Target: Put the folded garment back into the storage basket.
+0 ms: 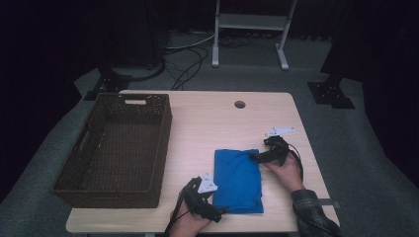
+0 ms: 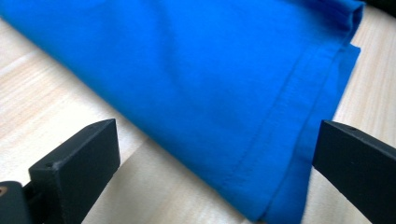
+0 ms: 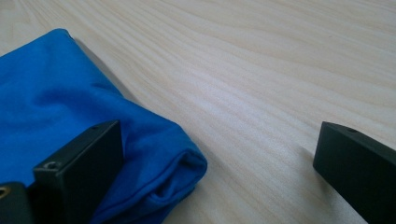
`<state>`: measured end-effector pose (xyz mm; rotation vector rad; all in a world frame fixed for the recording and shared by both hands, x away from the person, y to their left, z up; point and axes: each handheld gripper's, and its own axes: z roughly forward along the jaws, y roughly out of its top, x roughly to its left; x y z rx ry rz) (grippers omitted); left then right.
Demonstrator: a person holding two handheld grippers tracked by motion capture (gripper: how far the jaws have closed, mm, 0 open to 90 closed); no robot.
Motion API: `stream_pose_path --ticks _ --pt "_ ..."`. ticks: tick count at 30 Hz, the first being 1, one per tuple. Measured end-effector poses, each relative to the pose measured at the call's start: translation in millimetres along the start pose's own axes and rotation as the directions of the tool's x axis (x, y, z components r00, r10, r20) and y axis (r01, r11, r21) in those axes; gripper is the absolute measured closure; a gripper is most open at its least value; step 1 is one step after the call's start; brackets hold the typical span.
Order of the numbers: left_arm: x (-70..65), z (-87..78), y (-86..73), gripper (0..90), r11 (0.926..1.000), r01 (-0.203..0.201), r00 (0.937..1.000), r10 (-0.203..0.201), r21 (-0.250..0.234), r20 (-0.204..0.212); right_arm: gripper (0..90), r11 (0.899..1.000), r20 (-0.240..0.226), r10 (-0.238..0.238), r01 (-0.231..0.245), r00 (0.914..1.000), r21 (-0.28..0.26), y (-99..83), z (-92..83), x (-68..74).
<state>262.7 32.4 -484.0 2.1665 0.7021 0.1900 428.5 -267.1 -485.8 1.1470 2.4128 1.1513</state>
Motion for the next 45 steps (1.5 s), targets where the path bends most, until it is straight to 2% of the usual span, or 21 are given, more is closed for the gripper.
stream_pose_path --ticks 4,8,13,16,17,20,24,27,28,30,31,36,37,38,39,43,45 --pt "-5.9 1.3 -0.1 0.6 1.0000 -0.004 1.0000 0.004 0.009 0.008 0.9 1.000 0.000 0.000 0.000 1.0000 0.000 0.0 0.0 0.0" --pt "-9.3 4.0 0.8 0.6 0.9993 -0.016 0.9998 0.016 0.035 -0.008 0.9 1.000 0.000 -0.001 0.001 1.0000 0.000 0.0 0.0 0.0" --pt "-9.4 2.9 0.3 5.7 0.9997 -0.010 0.9998 0.011 0.021 -0.016 0.9 1.000 0.000 0.000 0.000 1.0000 0.000 0.0 0.0 0.0" --pt "-10.6 2.8 0.3 8.0 0.9995 -0.022 0.9993 0.023 0.020 -0.030 0.9 1.000 0.000 -0.001 0.001 1.0000 0.000 0.0 0.0 0.0" --pt "-11.5 2.6 0.1 13.2 0.9994 -0.029 0.9990 0.029 0.017 -0.034 0.8 1.000 0.000 -0.001 0.001 1.0000 0.000 0.0 0.0 0.0" --pt "-13.0 2.4 0.0 15.8 0.9991 -0.039 0.9979 0.040 0.017 -0.051 0.9 1.000 0.000 -0.001 0.001 1.0000 0.000 0.0 0.0 0.0" --pt "-15.3 2.2 -0.4 24.2 0.9989 -0.047 0.9958 0.047 0.008 -0.078 0.9 1.000 0.000 0.001 -0.001 1.0000 0.001 0.0 -0.1 0.1" --pt "-16.6 1.7 -0.7 29.0 0.9981 -0.061 0.9951 0.062 0.008 -0.077 0.9 1.000 0.000 0.001 -0.001 1.0000 0.001 0.0 0.0 0.1" --pt "-17.2 1.5 -0.9 34.0 0.9979 -0.064 0.9949 0.064 0.005 -0.077 0.9 1.000 0.000 0.000 0.000 1.0000 0.001 0.0 0.0 0.1" --pt "-18.1 0.7 -1.4 39.5 0.9977 -0.067 0.9948 0.067 0.001 -0.076 0.9 1.000 0.001 0.000 0.000 1.0000 0.002 0.1 0.0 0.1" --pt "-18.3 0.5 -1.6 39.5 0.9977 -0.068 0.9947 0.068 -0.001 -0.077 0.9 1.000 0.001 0.000 0.000 1.0000 0.002 0.1 0.0 0.1" --pt "-18.0 -0.6 -1.9 56.1 0.9980 -0.062 0.9948 0.060 -0.011 -0.082 0.9 1.000 0.001 0.000 0.000 1.0000 0.002 0.2 0.1 0.4" --pt "-18.0 -0.6 -1.8 56.1 0.9980 -0.062 0.9946 0.061 -0.012 -0.083 0.9 1.000 0.000 0.001 -0.001 1.0000 0.001 0.2 0.2 0.7" --pt "-19.2 -0.1 -1.5 64.3 0.9983 -0.056 0.9942 0.054 -0.017 -0.093 0.9 1.000 -0.003 -0.002 0.002 1.0000 0.002 0.4 0.4 1.0" --pt "-20.2 0.3 -1.3 67.6 0.9986 -0.050 0.9939 0.048 -0.018 -0.100 0.9 1.000 -0.007 -0.004 0.004 1.0000 0.002 0.5 0.4 1.4" --pt "-22.2 1.0 -1.0 72.0 0.9990 -0.040 0.9930 0.038 -0.020 -0.112 1.0 1.000 -0.010 0.002 -0.002 0.9999 0.012 0.9 -1.1 2.2" --pt "-22.8 1.1 -1.0 72.2 0.9990 -0.039 0.9925 0.037 -0.020 -0.116 4.2 1.000 -0.035 0.001 -0.001 0.9994 0.002 0.2 -5.5 5.8"
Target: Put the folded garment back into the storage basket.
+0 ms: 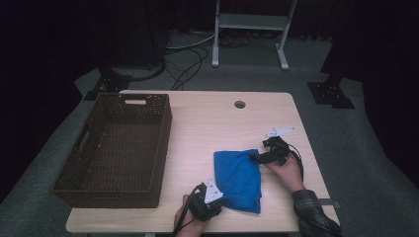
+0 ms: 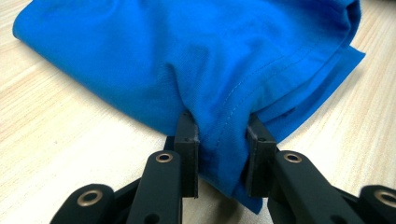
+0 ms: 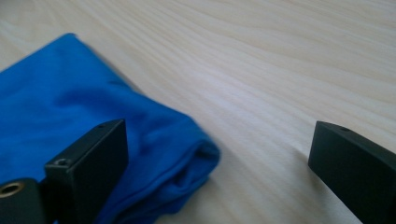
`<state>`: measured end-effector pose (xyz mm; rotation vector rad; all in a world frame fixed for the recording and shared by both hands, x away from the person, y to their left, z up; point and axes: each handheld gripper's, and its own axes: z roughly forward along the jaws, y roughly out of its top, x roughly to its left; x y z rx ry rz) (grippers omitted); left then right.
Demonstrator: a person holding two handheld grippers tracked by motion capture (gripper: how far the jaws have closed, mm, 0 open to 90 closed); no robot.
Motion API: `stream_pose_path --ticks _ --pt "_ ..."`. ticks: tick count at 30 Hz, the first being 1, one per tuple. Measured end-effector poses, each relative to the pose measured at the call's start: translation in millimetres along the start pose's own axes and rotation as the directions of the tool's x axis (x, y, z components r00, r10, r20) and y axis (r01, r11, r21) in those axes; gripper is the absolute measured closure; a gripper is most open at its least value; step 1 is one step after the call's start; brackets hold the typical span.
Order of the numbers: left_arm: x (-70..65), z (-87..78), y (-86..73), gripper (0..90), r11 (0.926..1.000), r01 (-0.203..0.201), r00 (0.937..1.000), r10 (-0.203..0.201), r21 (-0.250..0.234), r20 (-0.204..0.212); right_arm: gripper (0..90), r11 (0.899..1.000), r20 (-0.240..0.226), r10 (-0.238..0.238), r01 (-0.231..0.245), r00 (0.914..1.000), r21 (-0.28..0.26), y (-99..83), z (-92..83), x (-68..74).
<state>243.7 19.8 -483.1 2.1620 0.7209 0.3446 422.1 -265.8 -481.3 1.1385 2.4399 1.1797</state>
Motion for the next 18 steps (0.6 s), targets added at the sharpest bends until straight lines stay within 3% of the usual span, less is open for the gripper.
stream_pose_path --ticks 10,15,17,18 --pt "0.1 0.0 0.0 71.2 1.0000 0.001 1.0000 -0.001 0.001 -0.003 13.1 1.000 -0.036 -0.012 0.011 0.9993 -0.010 -2.3 2.4 8.4" --pt "0.4 0.1 -0.1 70.7 1.0000 0.005 1.0000 -0.005 -0.001 -0.002 25.1 0.999 -0.039 -0.037 0.036 0.9986 -0.026 -5.4 0.9 13.8" --pt "0.5 0.2 -0.1 70.6 1.0000 0.005 1.0000 -0.005 -0.001 -0.002 36.9 0.998 -0.039 -0.039 0.038 0.9985 -0.041 -7.8 0.2 19.4" --pt "0.7 0.1 0.0 70.6 1.0000 0.005 1.0000 -0.005 0.000 0.000 36.9 0.998 -0.039 -0.039 0.038 0.9985 -0.041 -7.8 0.2 19.4"
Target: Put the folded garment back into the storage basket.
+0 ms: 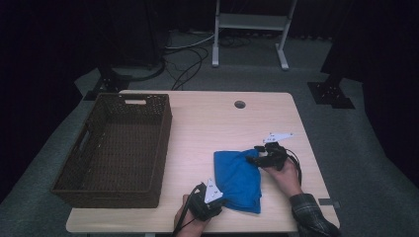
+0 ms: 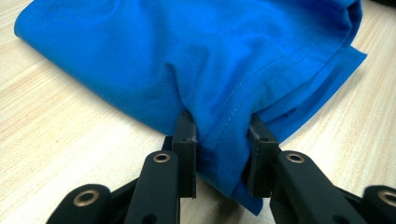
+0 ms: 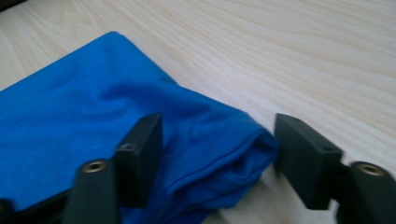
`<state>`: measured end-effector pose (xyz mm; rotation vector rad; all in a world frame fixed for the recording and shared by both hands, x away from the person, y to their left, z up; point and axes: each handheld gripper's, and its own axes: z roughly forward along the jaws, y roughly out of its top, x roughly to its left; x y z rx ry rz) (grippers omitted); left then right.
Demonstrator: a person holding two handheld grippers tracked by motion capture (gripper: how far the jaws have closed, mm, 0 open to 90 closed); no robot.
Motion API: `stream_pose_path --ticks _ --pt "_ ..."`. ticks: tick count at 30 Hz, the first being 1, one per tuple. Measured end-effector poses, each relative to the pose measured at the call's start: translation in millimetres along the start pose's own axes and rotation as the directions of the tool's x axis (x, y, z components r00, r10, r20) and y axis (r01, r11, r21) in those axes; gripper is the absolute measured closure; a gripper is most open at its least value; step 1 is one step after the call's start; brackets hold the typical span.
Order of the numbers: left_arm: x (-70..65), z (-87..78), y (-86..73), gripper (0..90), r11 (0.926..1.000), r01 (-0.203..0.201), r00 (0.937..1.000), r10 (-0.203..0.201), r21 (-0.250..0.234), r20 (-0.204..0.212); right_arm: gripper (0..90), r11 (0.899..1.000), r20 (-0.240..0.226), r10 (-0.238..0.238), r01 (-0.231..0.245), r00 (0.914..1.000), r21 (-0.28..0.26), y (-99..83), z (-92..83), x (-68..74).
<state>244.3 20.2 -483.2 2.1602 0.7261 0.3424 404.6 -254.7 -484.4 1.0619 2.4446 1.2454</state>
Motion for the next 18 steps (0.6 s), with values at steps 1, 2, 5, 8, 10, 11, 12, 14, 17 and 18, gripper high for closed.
stream_pose_path --ticks 1,2,5,8,10,11,12,14,17,18 --pt "0.4 0.0 0.0 70.5 1.0000 -0.001 1.0000 0.001 0.001 0.002 44.3 1.000 -0.004 -0.013 0.013 0.9999 0.000 -0.8 -0.4 3.9" --pt "0.4 0.0 0.0 70.5 1.0000 -0.001 1.0000 0.001 0.001 0.002 44.3 1.000 -0.004 -0.013 0.013 0.9999 0.000 -0.8 -0.4 3.9" --pt "0.7 0.0 0.0 70.5 1.0000 -0.002 1.0000 0.002 0.001 0.004 55.8 1.000 -0.015 -0.014 0.014 0.9998 -0.003 -2.1 -0.9 8.2" --pt "1.1 0.0 0.1 70.4 1.0000 -0.005 1.0000 0.005 0.001 0.007 61.1 1.000 -0.026 -0.006 0.006 0.9997 -0.002 -2.6 -1.1 9.8" --pt "2.9 0.2 0.2 69.6 1.0000 -0.009 0.9998 0.009 0.001 0.016 69.3 0.999 -0.027 -0.032 0.032 0.9991 -0.008 -3.2 -1.7 13.6" --pt "2.9 0.2 0.2 69.3 1.0000 -0.009 0.9998 0.009 0.001 0.016 71.1 0.999 -0.021 -0.045 0.045 0.9988 -0.009 -3.3 -1.8 15.4" --pt "3.4 0.3 0.2 69.3 0.9999 -0.012 0.9997 0.012 0.000 0.020 71.1 0.999 -0.021 -0.045 0.045 0.9988 -0.009 -3.3 -1.8 15.4" --pt "3.8 0.4 0.4 69.3 0.9999 -0.013 0.9997 0.013 0.001 0.022 73.3 0.997 0.004 -0.074 0.074 0.9972 -0.015 -3.8 -1.8 20.4" --pt "3.7 1.0 0.9 70.4 1.0000 -0.006 0.9999 0.006 0.001 0.015 74.9 0.994 0.036 -0.106 0.107 0.9937 -0.020 -4.6 -1.9 25.7" --pt "3.4 1.8 1.5 70.9 1.0000 0.009 1.0000 -0.009 0.000 0.001 75.7 0.992 0.062 -0.126 0.128 0.9901 -0.021 -5.1 -2.0 29.1"
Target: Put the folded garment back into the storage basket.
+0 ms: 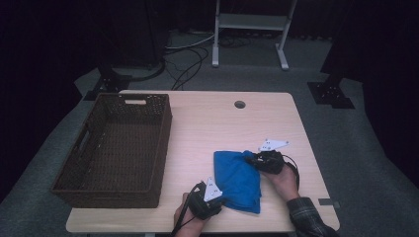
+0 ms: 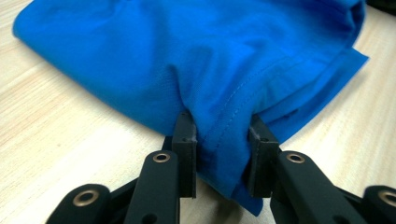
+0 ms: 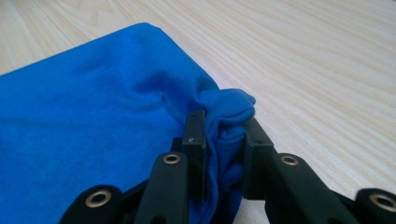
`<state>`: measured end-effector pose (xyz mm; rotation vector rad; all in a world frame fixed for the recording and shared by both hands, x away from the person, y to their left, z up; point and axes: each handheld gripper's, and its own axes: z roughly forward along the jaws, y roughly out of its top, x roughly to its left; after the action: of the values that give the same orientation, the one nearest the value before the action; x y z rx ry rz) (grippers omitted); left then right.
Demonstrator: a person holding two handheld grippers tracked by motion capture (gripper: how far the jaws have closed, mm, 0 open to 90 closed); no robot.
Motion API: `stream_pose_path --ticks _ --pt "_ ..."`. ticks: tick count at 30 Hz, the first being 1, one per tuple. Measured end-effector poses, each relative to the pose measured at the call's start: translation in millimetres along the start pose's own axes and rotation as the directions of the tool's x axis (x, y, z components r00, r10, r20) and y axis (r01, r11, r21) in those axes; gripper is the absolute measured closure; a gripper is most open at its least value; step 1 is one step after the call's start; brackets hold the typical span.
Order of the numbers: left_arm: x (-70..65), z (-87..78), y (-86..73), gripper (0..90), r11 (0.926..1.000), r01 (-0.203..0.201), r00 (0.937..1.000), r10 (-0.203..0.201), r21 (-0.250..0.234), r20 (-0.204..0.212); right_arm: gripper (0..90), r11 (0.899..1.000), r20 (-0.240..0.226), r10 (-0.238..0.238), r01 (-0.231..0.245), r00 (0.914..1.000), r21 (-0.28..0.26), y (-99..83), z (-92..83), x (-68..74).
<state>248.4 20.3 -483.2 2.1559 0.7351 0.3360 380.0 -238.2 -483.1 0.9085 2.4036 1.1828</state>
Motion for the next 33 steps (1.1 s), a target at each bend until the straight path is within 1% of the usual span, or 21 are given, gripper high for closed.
stream_pose_path --ticks 1,3,6,9,11,12,13,14,15,16,17,18,19,21,23,24,25,27,31,33 --pt "0.0 0.0 0.0 71.2 1.0000 0.000 1.0000 0.000 0.000 0.000 75.7 1.000 0.000 0.000 0.000 1.0000 0.000 0.0 0.0 0.0" --pt "0.4 0.4 0.5 72.0 1.0000 0.000 1.0000 0.000 0.001 -0.003 76.4 1.000 0.032 -0.003 0.003 0.9995 0.003 1.1 0.1 5.0" --pt "2.3 1.1 1.6 73.7 1.0000 -0.004 0.9999 0.004 -0.009 -0.011 76.8 1.000 0.043 0.002 -0.002 0.9991 0.009 2.0 0.3 5.9" --pt "7.1 1.9 3.3 75.0 0.9992 0.005 0.9998 -0.006 -0.039 -0.018 77.5 1.000 0.067 0.009 -0.011 0.9977 0.023 4.4 0.8 7.8" --pt "11.4 2.1 4.5 75.9 0.9971 0.016 0.9997 -0.018 -0.075 -0.019 77.8 0.999 0.078 0.016 -0.019 0.9968 0.029 5.7 1.0 8.3" --pt "14.8 1.9 5.3 76.2 0.9940 0.027 0.9995 -0.028 -0.106 -0.011 78.0 0.999 0.080 0.019 -0.022 0.9966 0.031 6.1 1.1 8.0" --pt "19.6 2.2 6.7 76.6 0.9873 0.043 0.9991 -0.042 -0.153 0.006 78.0 0.999 0.083 0.038 -0.041 0.9958 0.034 6.9 1.2 7.2" --pt "19.6 2.2 6.7 76.7 0.9873 0.043 0.9991 -0.042 -0.153 0.006 78.0 0.999 0.083 0.038 -0.041 0.9958 0.034 6.9 1.2 7.2" --pt "21.5 2.9 7.4 76.9 0.9840 0.046 0.9989 -0.045 -0.172 0.009 78.1 0.998 0.087 0.042 -0.045 0.9953 0.036 7.5 1.3 7.2" --pt "23.9 4.3 9.0 77.0 0.9778 0.051 0.9987 -0.050 -0.203 0.012 78.2 0.998 0.089 0.041 -0.044 0.9952 0.038 7.8 1.3 7.5" --pt "24.7 5.1 9.7 77.1 0.9749 0.052 0.9986 -0.050 -0.217 0.013 78.2 0.998 0.092 0.040 -0.044 0.9950 0.040 8.0 1.2 7.9" --pt "25.5 5.7 10.5 77.2 0.9723 0.048 0.9988 -0.046 -0.229 0.014 78.2 0.998 0.094 0.035 -0.039 0.9949 0.042 8.3 1.2 8.0" --pt "25.5 5.7 10.5 77.2 0.9723 0.048 0.9988 -0.046 -0.229 0.014 78.2 0.998 0.094 0.035 -0.039 0.9949 0.042 8.3 1.2 8.0" --pt "26.7 7.2 12.0 77.2 0.9667 0.045 0.9990 -0.044 -0.252 0.011 78.3 0.998 0.099 0.031 -0.035 0.9946 0.043 8.7 1.2 8.8" --pt "28.2 8.5 13.2 77.2 0.9604 0.046 0.9989 -0.046 -0.275 0.009 78.4 0.998 0.111 0.022 -0.028 0.9935 0.049 9.6 1.1 10.8" --pt "30.1 9.6 14.0 77.2 0.9526 0.049 0.9988 -0.048 -0.300 0.010 78.5 0.998 0.114 0.018 -0.024 0.9933 0.051 9.9 0.9 11.4" --pt "30.1 9.6 14.0 77.2 0.9526 0.049 0.9988 -0.048 -0.300 0.010 78.6 0.998 0.118 0.016 -0.022 0.9928 0.053 10.0 0.8 11.9" --pt "32.1 10.5 14.7 77.2 0.9443 0.053 0.9986 -0.053 -0.325 0.009 78.6 0.998 0.120 0.013 -0.020 0.9927 0.054 10.1 0.6 12.1" --pt "35.5 11.1 15.0 77.2 0.9332 0.062 0.9980 -0.061 -0.354 0.013 78.9 0.998 0.120 0.017 -0.024 0.9927 0.057 10.1 -0.6 13.0" --pt "36.5 10.7 14.7 77.3 0.9282 0.060 0.9981 -0.060 -0.367 0.011 78.9 0.998 0.119 0.020 -0.027 0.9928 0.061 10.3 -1.5 14.0"
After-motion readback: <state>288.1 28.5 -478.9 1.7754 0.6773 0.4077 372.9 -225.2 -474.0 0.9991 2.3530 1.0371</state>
